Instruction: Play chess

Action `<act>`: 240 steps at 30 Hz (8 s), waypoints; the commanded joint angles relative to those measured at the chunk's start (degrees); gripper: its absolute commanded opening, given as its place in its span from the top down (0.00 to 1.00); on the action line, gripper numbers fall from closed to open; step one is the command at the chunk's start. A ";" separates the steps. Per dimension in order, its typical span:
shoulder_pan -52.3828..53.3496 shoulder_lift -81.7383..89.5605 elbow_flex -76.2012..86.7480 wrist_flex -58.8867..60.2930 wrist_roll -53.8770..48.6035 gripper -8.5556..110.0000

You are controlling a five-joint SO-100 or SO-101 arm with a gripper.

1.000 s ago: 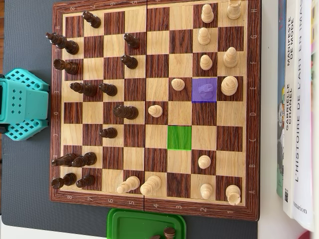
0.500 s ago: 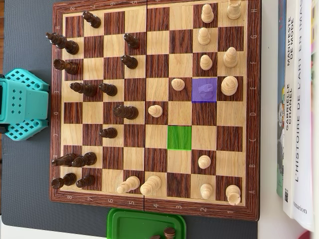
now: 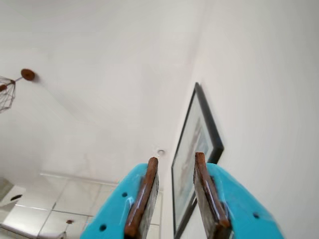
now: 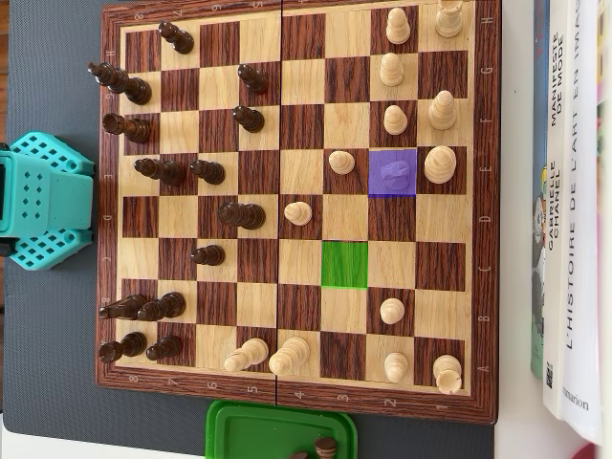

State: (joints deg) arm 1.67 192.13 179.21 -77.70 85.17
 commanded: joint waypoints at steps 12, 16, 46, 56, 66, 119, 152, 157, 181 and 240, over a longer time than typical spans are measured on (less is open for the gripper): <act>-0.44 -1.85 -8.53 32.87 -0.18 0.83; -2.02 -6.77 -10.72 40.87 -0.18 0.83; -6.33 -53.17 -44.65 100.28 1.58 0.82; -6.33 -75.15 -67.94 120.94 2.99 0.82; -5.98 -93.43 -85.17 134.38 2.99 0.82; -6.33 -113.55 -97.91 135.35 2.37 0.82; -6.68 -119.71 -100.55 135.35 2.37 0.82; -6.68 -119.36 -100.72 135.53 2.29 0.82; -6.77 -117.07 -100.90 135.18 2.29 0.83; -5.36 -105.73 -92.02 134.91 2.72 0.91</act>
State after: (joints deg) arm -4.39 81.30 86.04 57.83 87.80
